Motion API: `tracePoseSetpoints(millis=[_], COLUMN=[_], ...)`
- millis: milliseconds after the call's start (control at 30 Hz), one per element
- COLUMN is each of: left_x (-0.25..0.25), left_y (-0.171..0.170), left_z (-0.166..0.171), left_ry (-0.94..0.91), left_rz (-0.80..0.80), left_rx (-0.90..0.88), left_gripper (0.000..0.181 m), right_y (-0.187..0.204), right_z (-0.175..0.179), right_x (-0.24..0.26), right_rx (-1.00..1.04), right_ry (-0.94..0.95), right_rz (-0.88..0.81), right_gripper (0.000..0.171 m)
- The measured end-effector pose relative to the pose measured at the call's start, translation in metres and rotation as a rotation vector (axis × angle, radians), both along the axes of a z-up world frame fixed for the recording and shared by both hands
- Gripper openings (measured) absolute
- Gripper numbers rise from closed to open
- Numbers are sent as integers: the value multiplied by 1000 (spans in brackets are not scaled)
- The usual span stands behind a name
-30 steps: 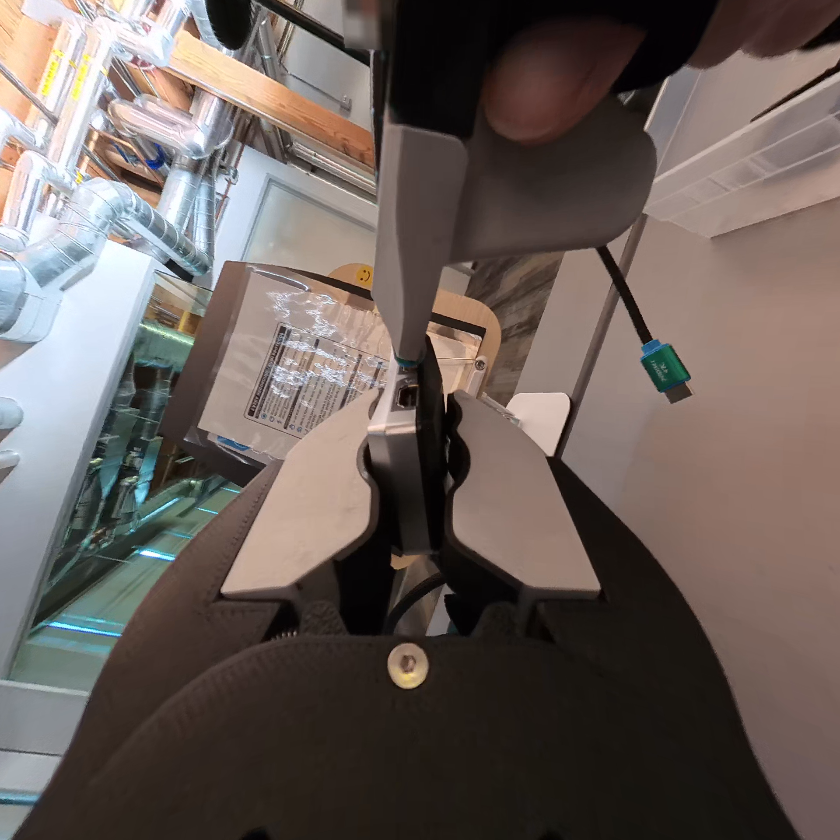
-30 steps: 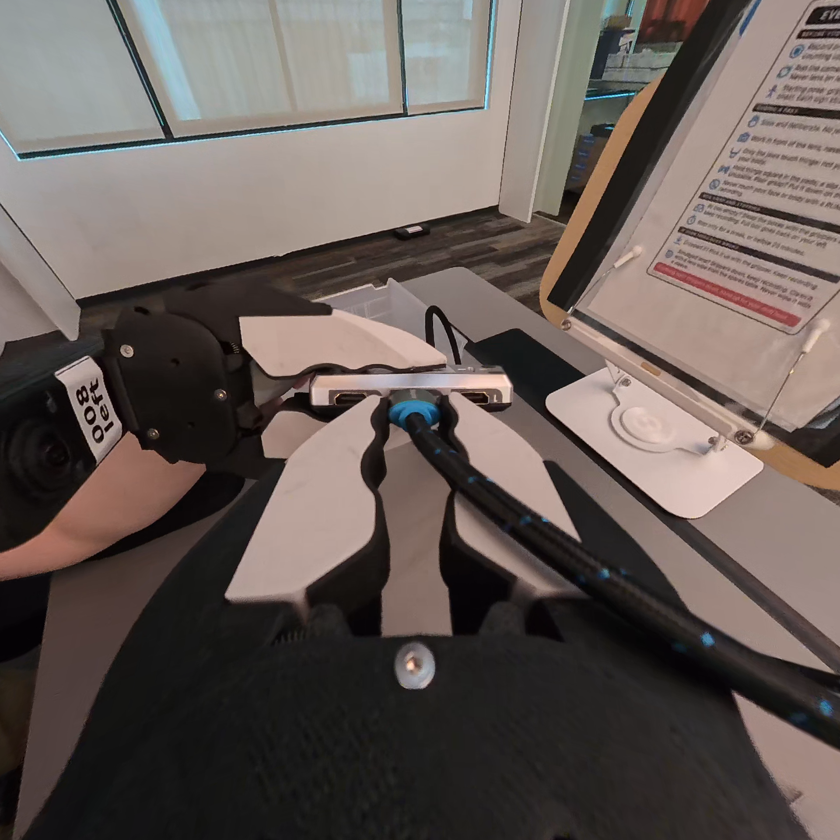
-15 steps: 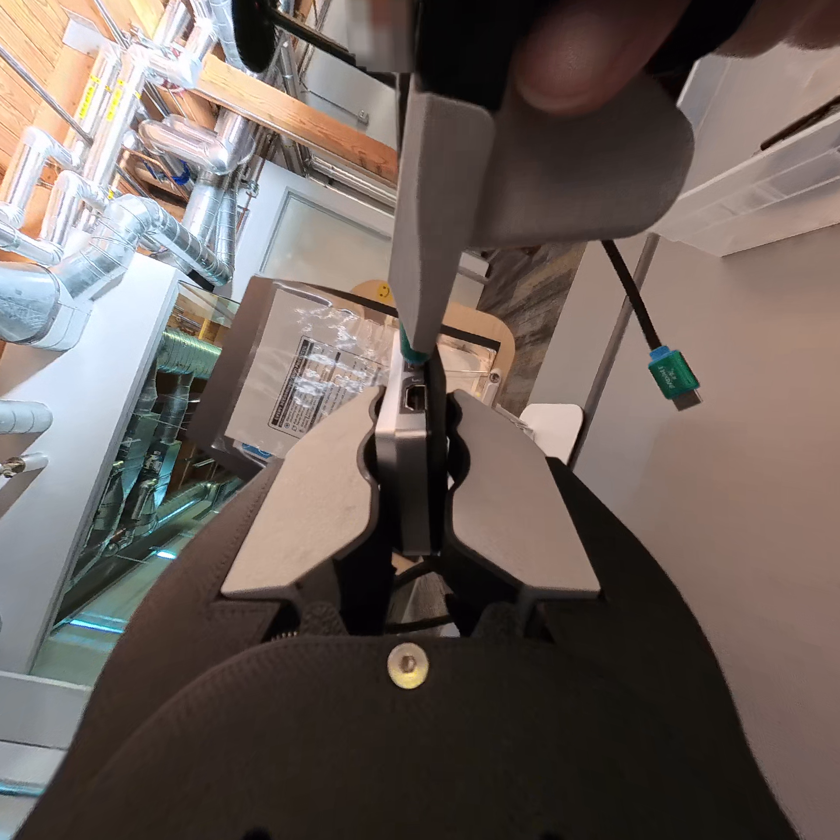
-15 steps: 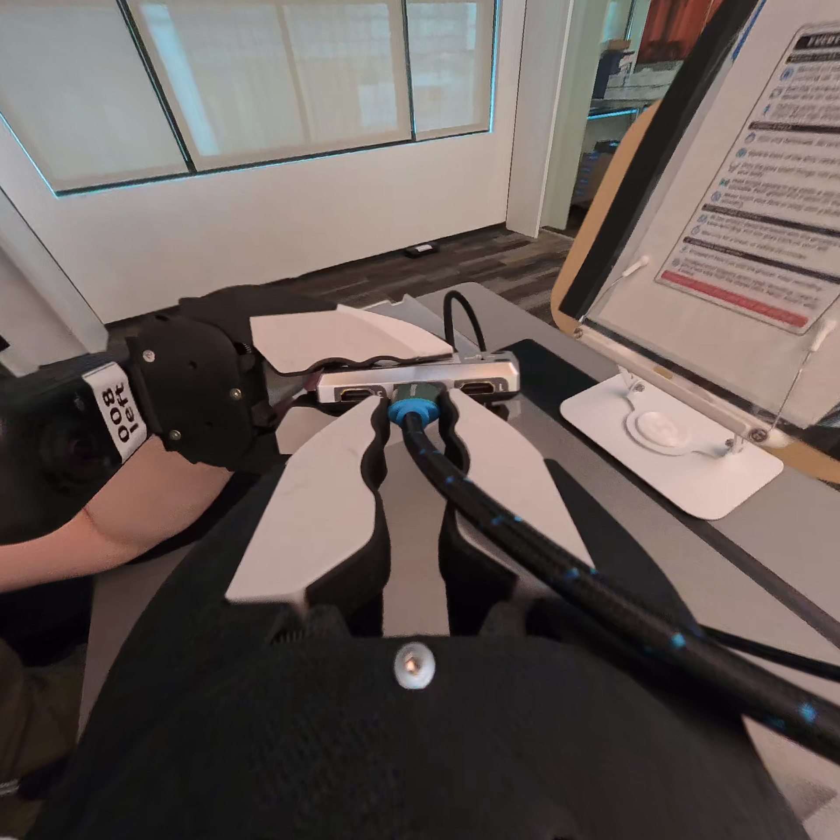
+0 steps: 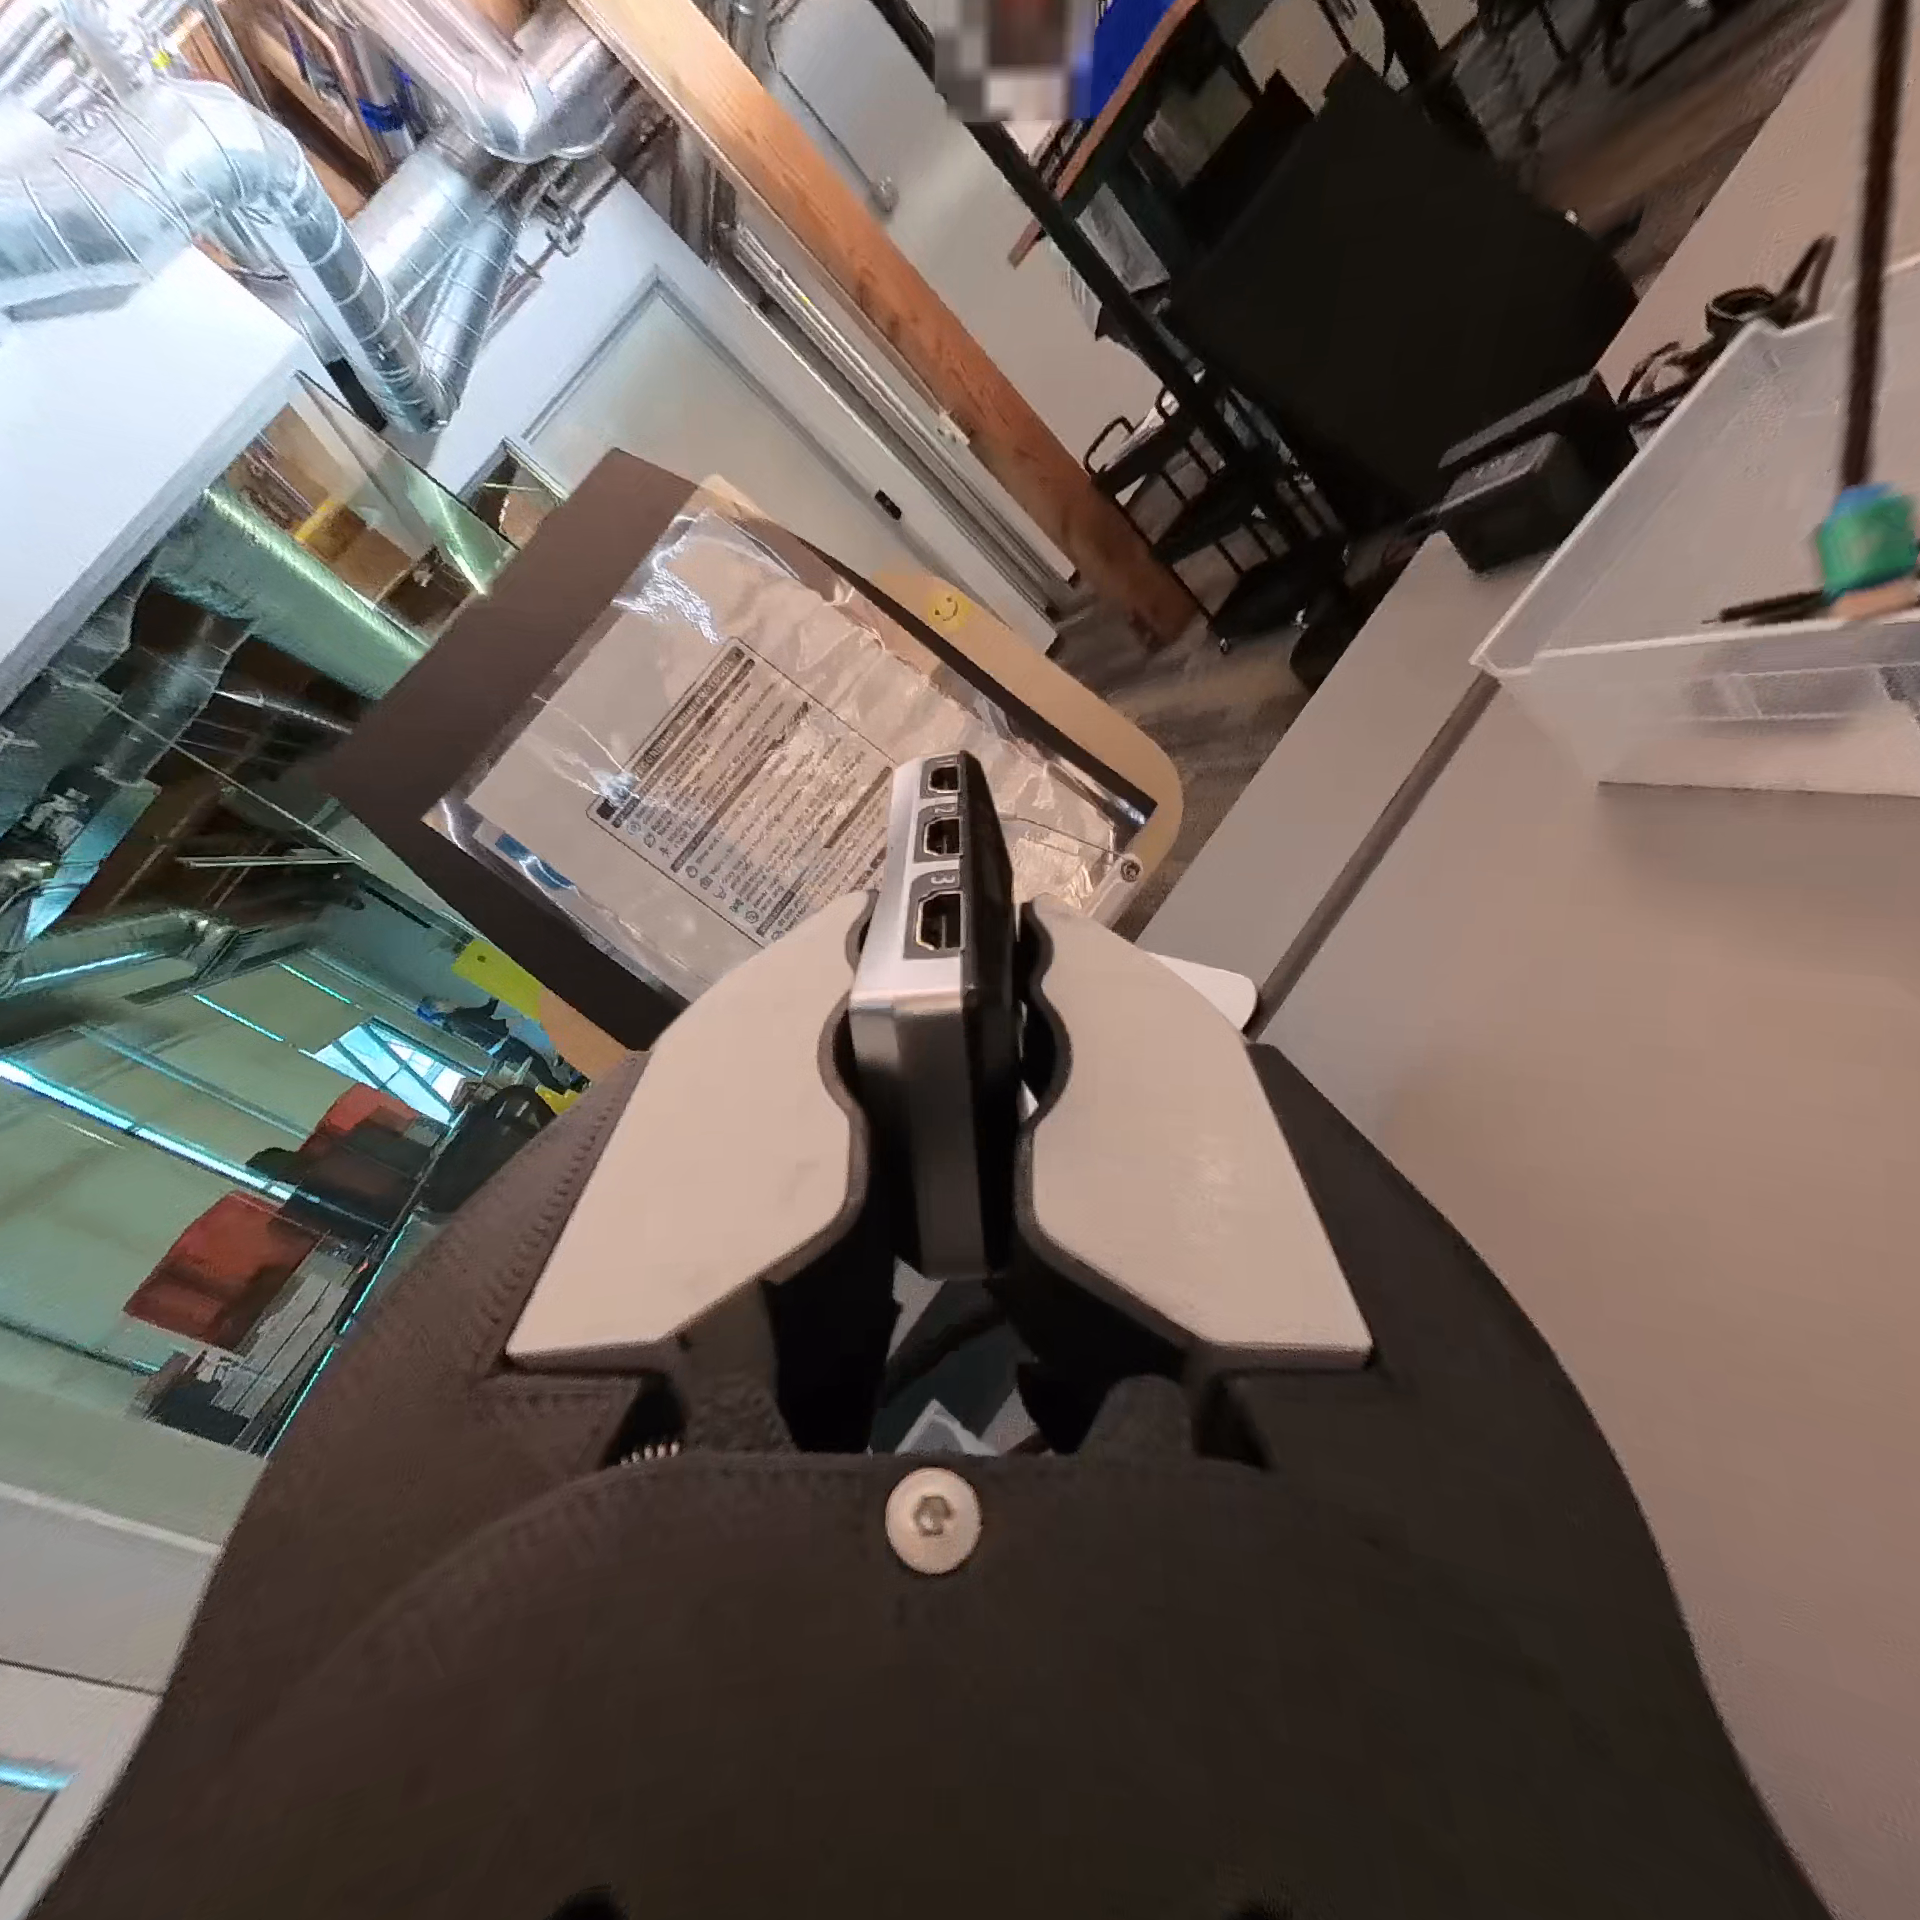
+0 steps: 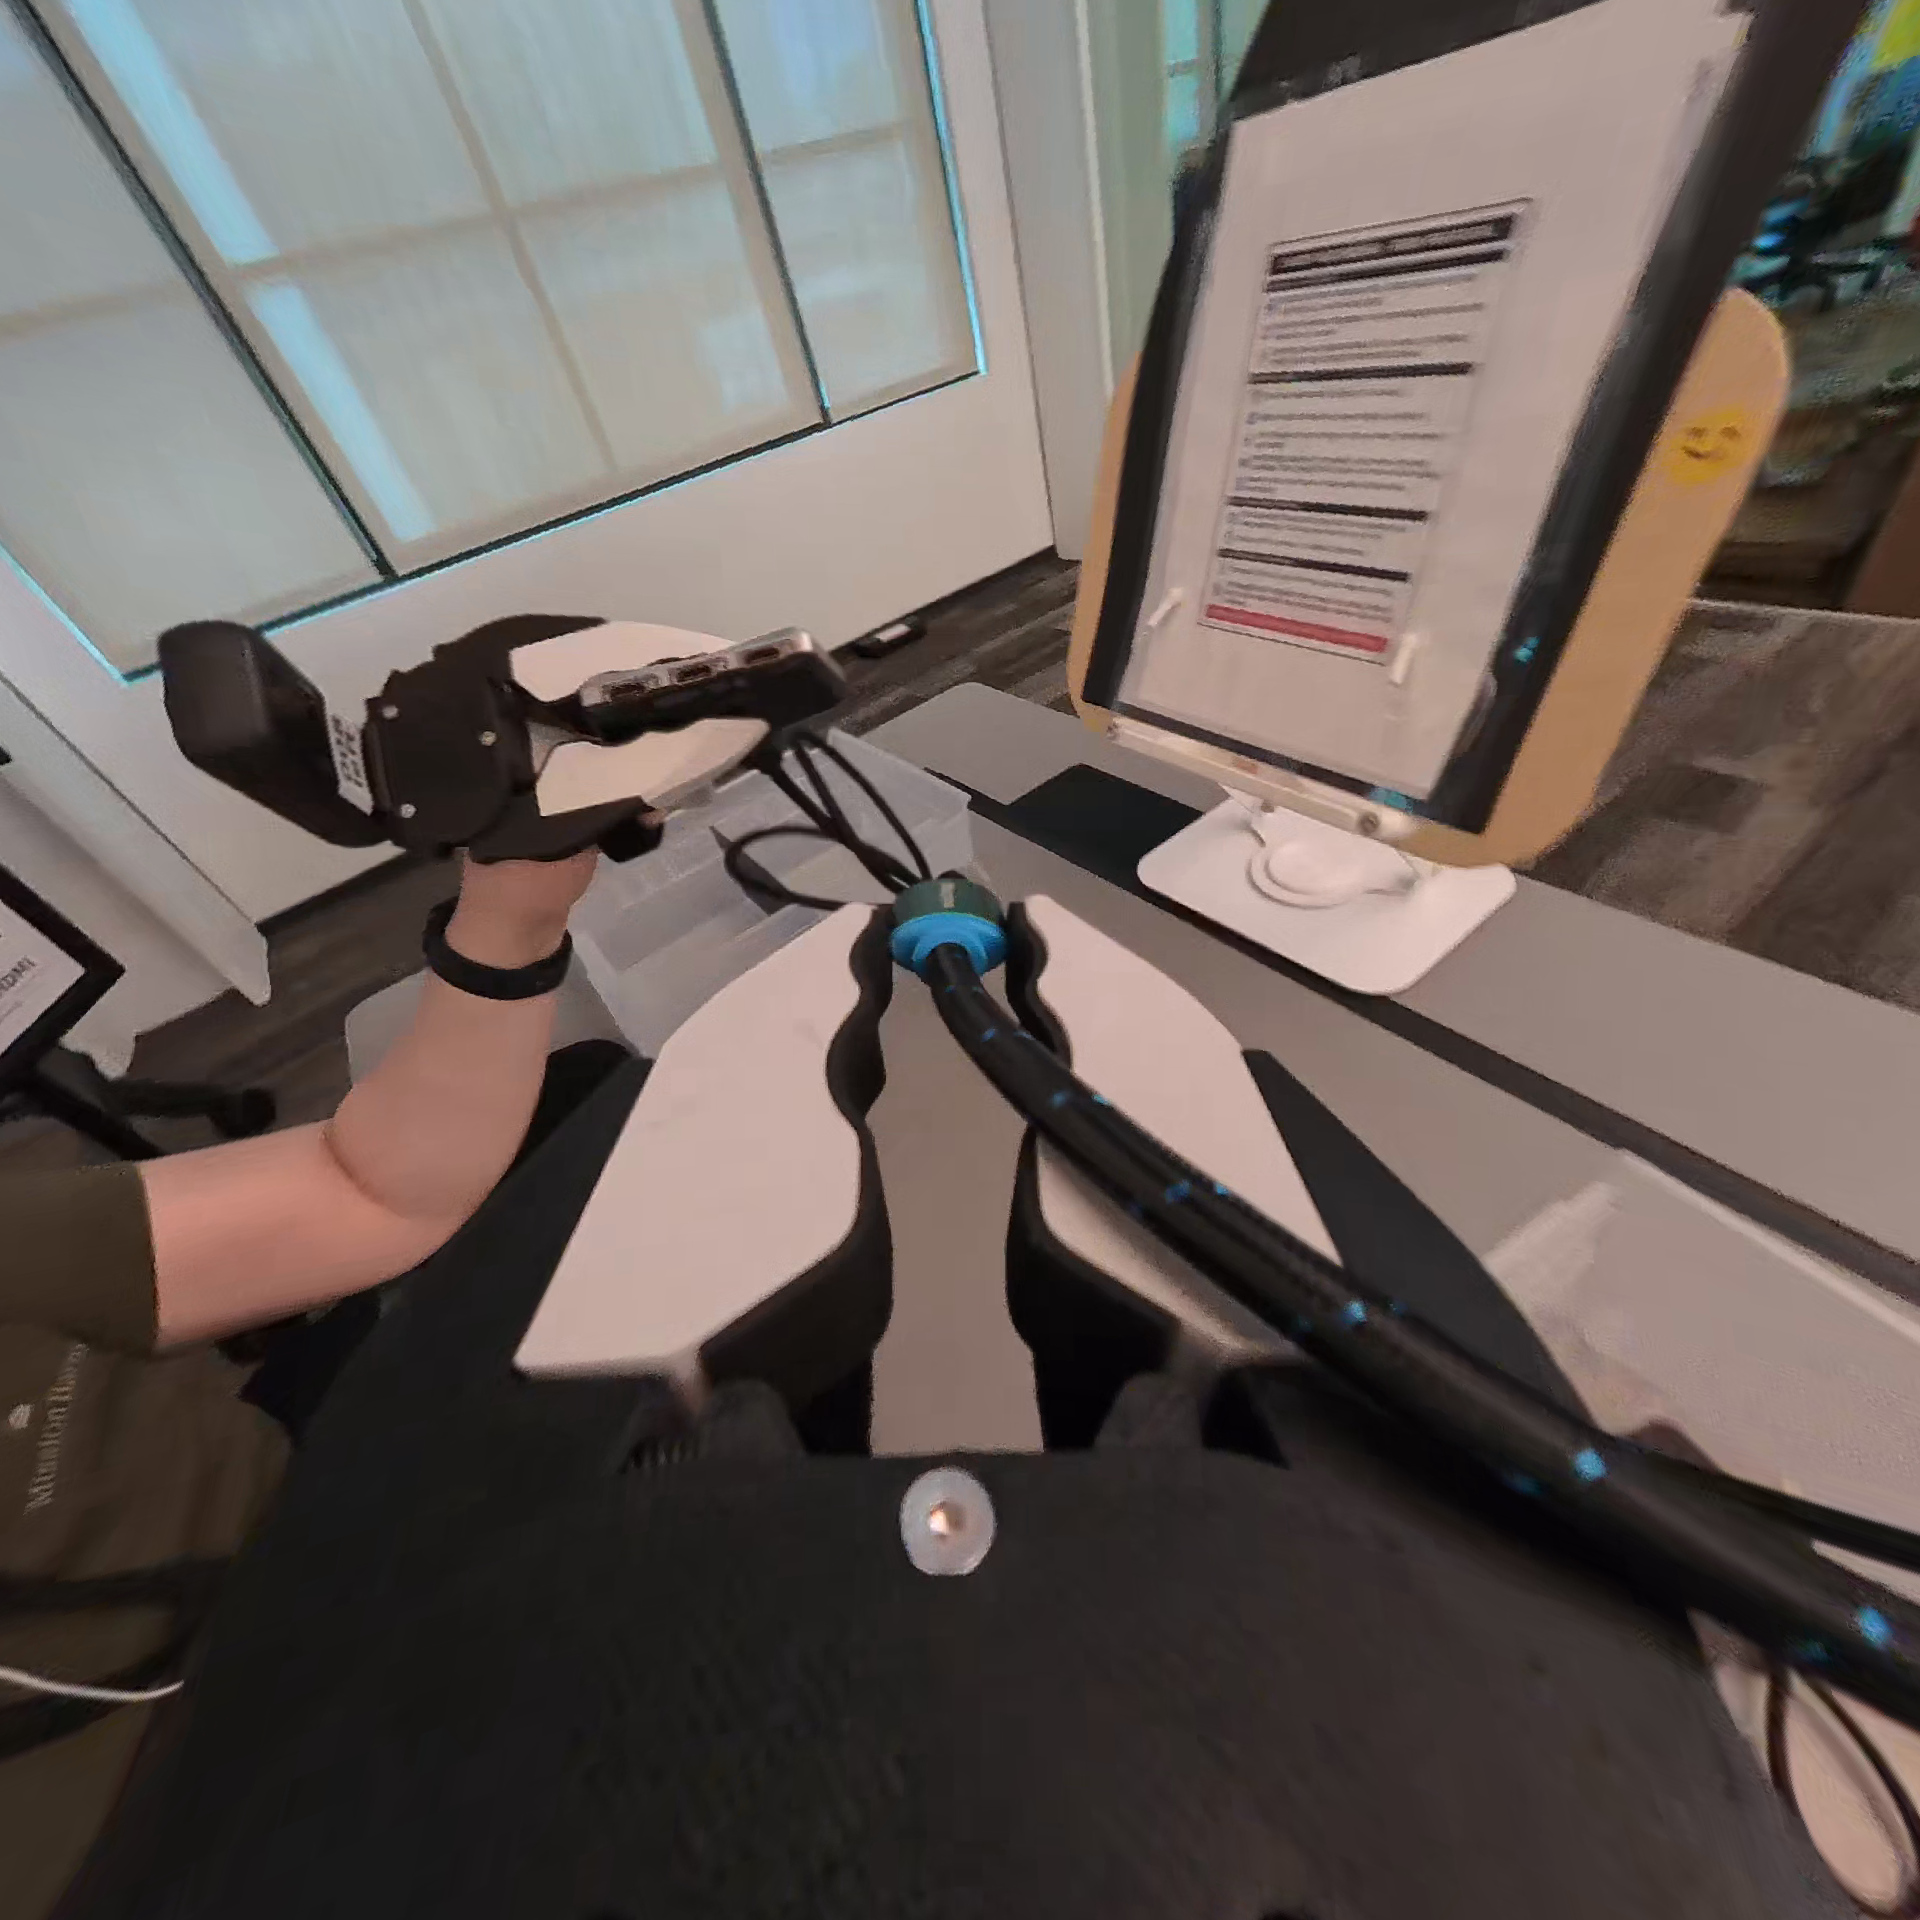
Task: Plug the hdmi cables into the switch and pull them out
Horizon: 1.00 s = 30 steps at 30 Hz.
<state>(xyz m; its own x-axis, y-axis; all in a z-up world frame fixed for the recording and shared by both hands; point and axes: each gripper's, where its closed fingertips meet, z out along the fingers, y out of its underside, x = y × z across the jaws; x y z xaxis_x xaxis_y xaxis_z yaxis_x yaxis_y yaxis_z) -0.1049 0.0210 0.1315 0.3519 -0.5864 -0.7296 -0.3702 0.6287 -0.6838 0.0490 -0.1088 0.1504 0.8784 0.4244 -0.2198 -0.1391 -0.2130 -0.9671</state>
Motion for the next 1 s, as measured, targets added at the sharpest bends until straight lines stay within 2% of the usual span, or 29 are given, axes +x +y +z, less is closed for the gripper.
tracePoseSetpoints(millis=[100, 233, 333, 567, 700, 833, 900, 1000], left_x=[3, 14, 22, 36, 38, 40, 41, 42], left_y=[-4, -10, -17, -25, -26, -25, -26, -27], left_z=[-6, -18, -24, -42, -46, -49, -51, -54], left_ry=[36, 77, 110, 183, 194, 203, 213, 224], left_rz=[-7, -31, -44, -58, -68, -71, -72, -72], left_rx=[-10, -34, -14, 4, -2, -7, -4, -2], left_gripper=[23, 23, 23, 24, 24, 23, 25, 25], right_y=[-18, -31, -32, -14, -12, -19, -20, -20], right_z=[-3, -24, -48, -152, -201, -253, -264, -269], right_x=[23, 34, 30, 73, 76, 90, 94, 85], right_rx=[7, -40, -87, -327, -474, -646, -677, -698], right_ry=[48, 87, 190, 274, 206, -58, -145, -140], right_rz=[-86, -167, -145, -298, -314, -379, -403, -361], right_gripper=[21, 21, 22, 22, 23, 24, 24, 29])
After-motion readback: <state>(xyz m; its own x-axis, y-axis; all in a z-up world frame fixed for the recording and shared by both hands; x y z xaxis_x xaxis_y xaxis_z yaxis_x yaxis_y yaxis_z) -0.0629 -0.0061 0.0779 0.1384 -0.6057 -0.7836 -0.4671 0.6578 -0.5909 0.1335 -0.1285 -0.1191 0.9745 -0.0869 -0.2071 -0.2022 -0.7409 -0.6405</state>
